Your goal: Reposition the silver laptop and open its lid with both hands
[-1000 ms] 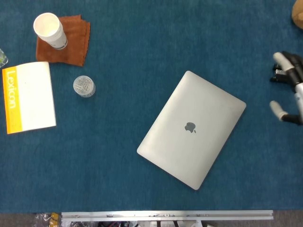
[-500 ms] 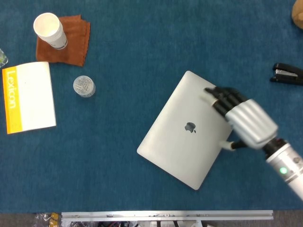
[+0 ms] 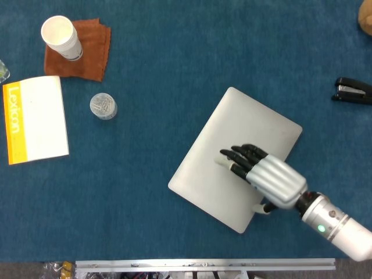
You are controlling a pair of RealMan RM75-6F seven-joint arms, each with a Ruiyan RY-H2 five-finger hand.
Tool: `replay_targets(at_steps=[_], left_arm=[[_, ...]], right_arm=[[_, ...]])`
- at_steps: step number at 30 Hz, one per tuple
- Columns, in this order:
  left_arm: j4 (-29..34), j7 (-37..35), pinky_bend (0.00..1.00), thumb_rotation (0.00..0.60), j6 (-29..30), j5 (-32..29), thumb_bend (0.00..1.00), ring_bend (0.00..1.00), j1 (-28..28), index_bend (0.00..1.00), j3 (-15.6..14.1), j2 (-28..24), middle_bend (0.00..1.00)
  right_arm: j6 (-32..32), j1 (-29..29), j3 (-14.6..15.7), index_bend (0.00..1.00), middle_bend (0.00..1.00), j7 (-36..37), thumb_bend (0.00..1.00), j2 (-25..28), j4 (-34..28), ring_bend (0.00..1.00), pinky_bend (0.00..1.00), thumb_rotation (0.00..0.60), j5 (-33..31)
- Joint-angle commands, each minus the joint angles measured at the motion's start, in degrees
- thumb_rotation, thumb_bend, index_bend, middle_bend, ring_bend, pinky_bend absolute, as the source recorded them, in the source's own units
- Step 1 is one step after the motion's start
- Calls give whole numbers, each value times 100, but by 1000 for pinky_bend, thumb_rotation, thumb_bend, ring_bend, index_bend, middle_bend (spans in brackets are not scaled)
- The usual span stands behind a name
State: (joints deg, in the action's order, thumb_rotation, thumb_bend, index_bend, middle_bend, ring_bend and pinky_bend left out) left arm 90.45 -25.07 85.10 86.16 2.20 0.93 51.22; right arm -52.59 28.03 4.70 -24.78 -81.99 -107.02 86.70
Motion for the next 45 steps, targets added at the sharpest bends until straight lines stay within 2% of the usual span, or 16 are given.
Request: replay_targets(at_steps=[1, 16, 32, 45], left_arm=[[-32, -18, 69, 600, -10, -16, 384, 17, -8, 128, -3, 14, 93], [-110, -77, 69, 600, -32, -45, 384, 17, -37, 128, -6, 65, 92], [-181, -95, 69, 600, -63, -13, 383, 17, -14, 128, 2, 165, 92], [-298, -185, 69, 600, -79, -36, 383, 17, -33, 128, -4, 224, 92]], right_arm=[[62, 23, 62, 0, 40, -41, 0, -48, 84, 15, 103, 600, -7], [155, 65, 162, 0, 40, -199, 0, -283, 552, 15, 103, 600, -152], [-169, -99, 325, 0, 24, -334, 0, -342, 863, 5, 63, 600, 24], [-207, -122, 308, 0, 24, -481, 0, -553, 1138, 5, 63, 600, 73]])
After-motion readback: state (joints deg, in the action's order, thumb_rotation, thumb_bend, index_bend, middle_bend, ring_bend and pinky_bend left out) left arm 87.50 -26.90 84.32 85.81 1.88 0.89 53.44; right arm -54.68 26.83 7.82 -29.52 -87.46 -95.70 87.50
